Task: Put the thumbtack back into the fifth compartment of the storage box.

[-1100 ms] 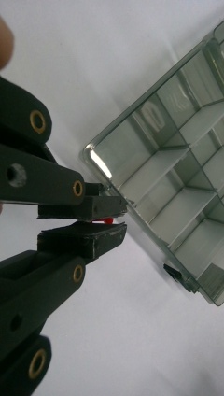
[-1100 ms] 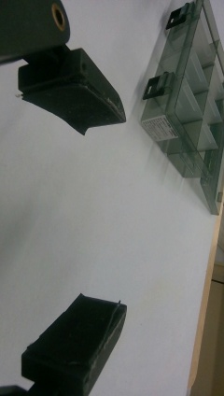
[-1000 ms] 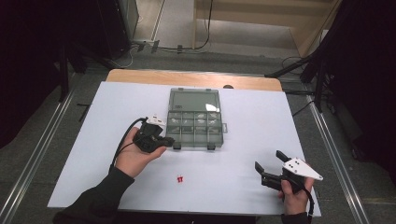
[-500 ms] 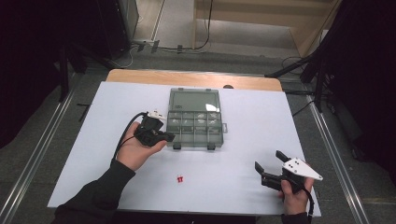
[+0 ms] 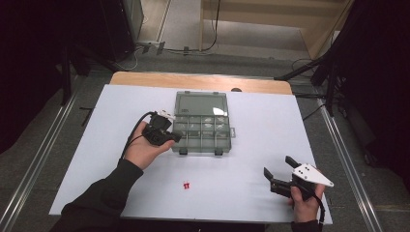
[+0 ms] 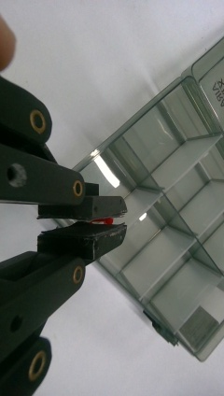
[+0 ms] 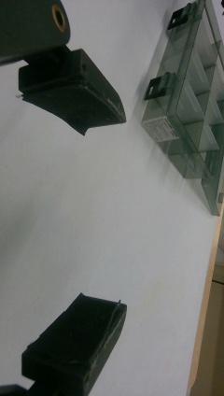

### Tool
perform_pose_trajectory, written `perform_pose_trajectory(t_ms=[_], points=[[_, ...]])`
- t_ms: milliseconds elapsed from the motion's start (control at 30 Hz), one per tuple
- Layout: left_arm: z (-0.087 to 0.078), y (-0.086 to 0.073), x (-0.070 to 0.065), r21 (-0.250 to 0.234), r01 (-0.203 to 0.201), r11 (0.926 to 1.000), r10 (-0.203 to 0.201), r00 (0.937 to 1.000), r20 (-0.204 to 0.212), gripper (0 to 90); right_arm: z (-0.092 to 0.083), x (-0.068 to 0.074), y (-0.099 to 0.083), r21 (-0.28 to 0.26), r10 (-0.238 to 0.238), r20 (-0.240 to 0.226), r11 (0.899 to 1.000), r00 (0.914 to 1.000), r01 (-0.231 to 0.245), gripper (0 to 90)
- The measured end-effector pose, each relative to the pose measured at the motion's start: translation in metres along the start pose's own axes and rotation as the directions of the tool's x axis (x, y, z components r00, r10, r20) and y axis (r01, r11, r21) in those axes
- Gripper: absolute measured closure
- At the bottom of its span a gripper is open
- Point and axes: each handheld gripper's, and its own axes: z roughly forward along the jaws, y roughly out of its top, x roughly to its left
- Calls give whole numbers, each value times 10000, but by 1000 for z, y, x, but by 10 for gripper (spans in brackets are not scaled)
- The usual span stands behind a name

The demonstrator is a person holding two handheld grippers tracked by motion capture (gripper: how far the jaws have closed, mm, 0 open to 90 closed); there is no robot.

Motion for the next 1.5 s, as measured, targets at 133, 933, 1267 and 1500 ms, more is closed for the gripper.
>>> perform_pose_trajectory(t_ms=[133, 933, 1267, 1500], points=[[6, 2, 3, 75, 99, 9999, -98, 9999, -97, 840, 0, 0, 0, -11, 72, 10, 10000, 10000, -72, 100], [11, 2, -1, 136, -28, 9999, 24, 9997, 246, 176, 0, 0, 0, 17, 14, 0, 10000, 10000, -14, 101], [1, -4, -15, 219, -107, 9997, 96, 9987, 493, 0, 1, 1, 0, 20, 38, -13, 10000, 10000, -38, 101], [-1, -13, -29, 257, -321, 9992, 305, 9977, 603, 14, 0, 0, 0, -50, -11, -6, 10000, 10000, 11, 101]])
